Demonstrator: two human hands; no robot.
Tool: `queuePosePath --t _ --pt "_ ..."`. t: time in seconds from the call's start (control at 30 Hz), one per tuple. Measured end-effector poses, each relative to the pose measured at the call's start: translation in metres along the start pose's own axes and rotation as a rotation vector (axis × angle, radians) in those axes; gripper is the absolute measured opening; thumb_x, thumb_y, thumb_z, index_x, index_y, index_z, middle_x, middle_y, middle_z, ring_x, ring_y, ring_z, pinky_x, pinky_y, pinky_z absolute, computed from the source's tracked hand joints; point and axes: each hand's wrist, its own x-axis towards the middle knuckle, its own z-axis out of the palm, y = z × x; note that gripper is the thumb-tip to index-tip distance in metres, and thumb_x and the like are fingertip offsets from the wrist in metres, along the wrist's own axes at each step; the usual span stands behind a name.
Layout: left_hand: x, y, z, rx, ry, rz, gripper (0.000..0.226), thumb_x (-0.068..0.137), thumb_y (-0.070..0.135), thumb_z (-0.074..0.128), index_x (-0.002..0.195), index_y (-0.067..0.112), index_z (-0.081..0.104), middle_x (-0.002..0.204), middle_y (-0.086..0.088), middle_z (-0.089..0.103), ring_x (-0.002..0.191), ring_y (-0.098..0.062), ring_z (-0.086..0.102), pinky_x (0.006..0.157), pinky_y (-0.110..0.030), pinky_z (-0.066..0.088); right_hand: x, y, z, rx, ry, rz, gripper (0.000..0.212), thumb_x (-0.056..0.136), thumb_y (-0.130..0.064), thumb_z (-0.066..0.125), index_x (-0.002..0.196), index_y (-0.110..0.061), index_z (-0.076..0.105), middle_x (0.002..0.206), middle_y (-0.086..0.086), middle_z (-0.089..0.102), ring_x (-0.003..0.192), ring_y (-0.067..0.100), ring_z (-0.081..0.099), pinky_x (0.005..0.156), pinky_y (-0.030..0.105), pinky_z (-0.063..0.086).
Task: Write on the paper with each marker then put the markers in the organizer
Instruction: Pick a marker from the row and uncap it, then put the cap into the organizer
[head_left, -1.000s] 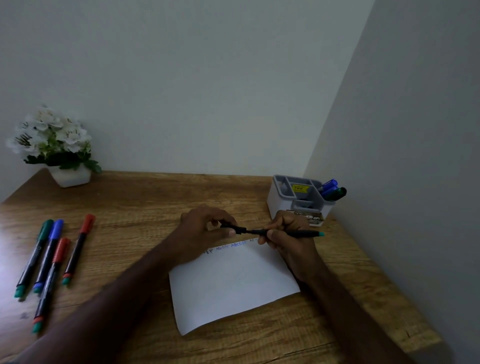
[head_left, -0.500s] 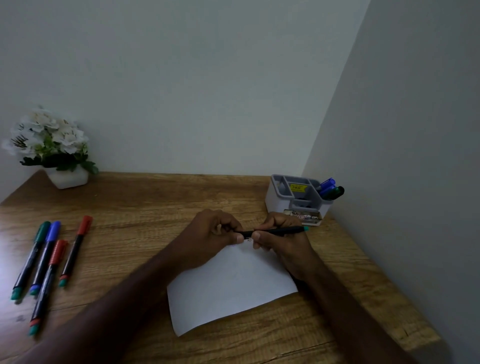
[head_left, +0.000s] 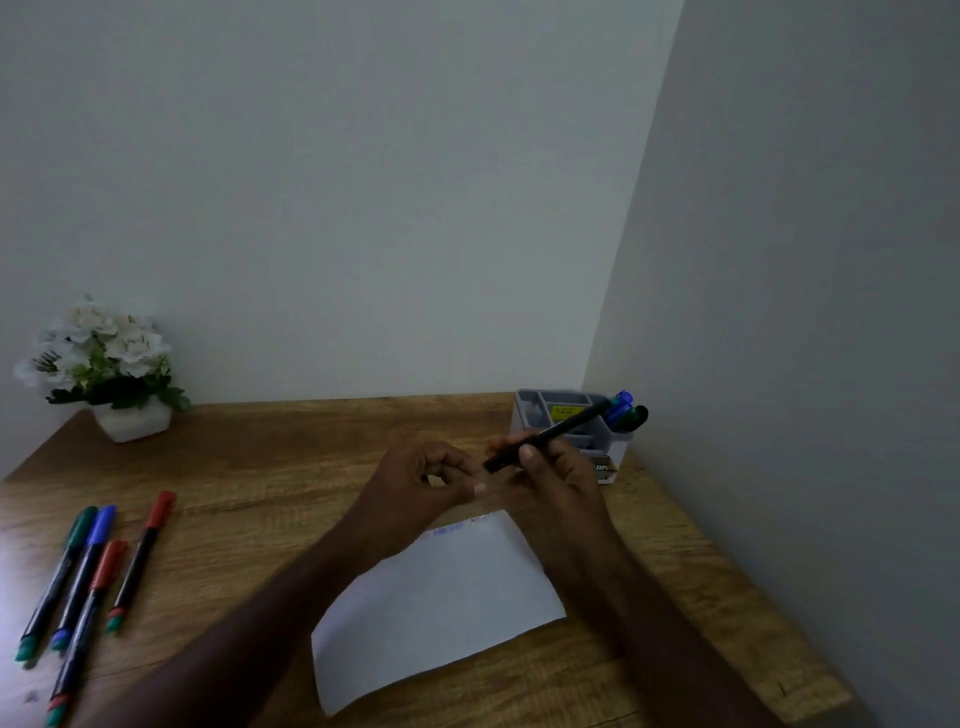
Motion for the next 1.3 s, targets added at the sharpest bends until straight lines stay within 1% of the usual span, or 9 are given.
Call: queuePosePath --t 0.1,0.2,0.33,0.5,0.8,0.93,1.0,1.1,1.3 --pt "0.023 0.005 0.001 0.187 -0.014 0.028 0.013 0.082 0.028 0.076 0.091 0.021 0.073 0.085 0.007 0.071 0.076 0.005 0.062 0.061 -0.006 0.042 0.02 -0.022 -0.021 -0.277 0.158 -0.126 0.025 0.103 -0.02 0.047 0.114 -0.031 0.067 0.105 0.0 0.072 0.102 0.019 0.067 0.085 0.031 0.054" --pt "0.061 0.014 0.005 0.319 -0.059 0.129 0.008 0.084 0.027 0.073 0.089 0.02 0.074 0.083 0.009 0.071 0.078 0.002 0.063 0.065 -0.009 0.043 0.046 -0.062 -0.051 -0.792 0.197 -0.34 0.028 0.101 -0.02 0.051 0.127 -0.021 0.058 0.094 0.002 0.068 0.083 0.013 0.066 0.07 0.023 0.054" --pt "0.107 0.023 0.017 0.358 -0.095 0.237 0.011 0.085 0.02 0.072 0.093 0.012 0.074 0.086 0.004 0.072 0.077 0.002 0.063 0.066 -0.006 0.046 0.078 -0.117 -0.088 -1.119 0.321 -0.301 0.006 0.091 -0.02 0.063 0.097 -0.017 0.065 0.075 -0.001 0.067 0.063 0.01 0.063 0.058 0.027 0.054" --pt "0.141 0.025 0.034 0.411 -0.122 0.244 0.009 0.084 0.019 0.072 0.09 0.012 0.075 0.084 0.003 0.072 0.074 0.001 0.062 0.064 -0.007 0.045 0.107 -0.138 -0.115 -1.293 0.209 -0.193 0.009 0.082 -0.019 0.069 0.082 -0.011 0.074 0.077 0.002 0.069 0.069 0.013 0.063 0.063 0.024 0.05" --pt "0.143 0.014 0.051 0.494 -0.208 0.236 0.011 0.084 0.015 0.07 0.092 0.009 0.074 0.085 -0.001 0.072 0.076 -0.008 0.064 0.065 -0.015 0.047 0.138 -0.094 -0.122 -1.396 0.024 0.013 0.027 0.086 -0.033 0.071 0.089 -0.007 0.075 0.09 0.011 0.074 0.088 0.022 0.066 0.075 0.033 0.057" --pt "0.141 0.015 0.047 0.498 -0.205 0.245 0.011 0.084 0.016 0.071 0.092 0.01 0.074 0.086 -0.001 0.073 0.078 -0.01 0.065 0.067 -0.015 0.049 0.137 -0.08 -0.121 -1.386 -0.062 0.126 0.052 0.098 -0.052 0.047 0.087 -0.007 0.071 0.086 0.011 0.069 0.083 0.023 0.064 0.075 0.034 0.053" --pt "0.14 0.015 0.044 0.501 -0.193 0.262 0.011 0.084 0.016 0.071 0.093 0.01 0.075 0.086 -0.001 0.073 0.076 -0.008 0.064 0.066 -0.011 0.047 0.133 -0.08 -0.12 -1.287 0.037 0.073 0.059 0.1 -0.055 0.039 0.092 -0.007 0.072 0.09 0.009 0.071 0.085 0.024 0.065 0.082 0.039 0.054" --pt "0.135 0.018 0.034 0.492 -0.169 0.265 0.01 0.085 0.018 0.072 0.091 0.01 0.075 0.084 0.0 0.073 0.074 -0.006 0.064 0.065 -0.016 0.049 0.131 -0.085 -0.116 -1.174 0.214 -0.105 0.044 0.101 -0.034 0.044 0.086 -0.004 0.073 0.086 0.012 0.074 0.078 0.024 0.068 0.08 0.042 0.057" --pt "0.107 0.027 0.002 0.497 -0.134 0.239 0.006 0.087 0.02 0.069 0.087 0.017 0.075 0.079 0.009 0.071 0.073 -0.001 0.064 0.065 -0.011 0.046 0.112 -0.089 -0.056 -1.098 0.086 -0.282 0.036 0.095 -0.027 0.054 0.073 -0.006 0.071 0.067 0.007 0.071 0.062 0.019 0.066 0.065 0.036 0.057"
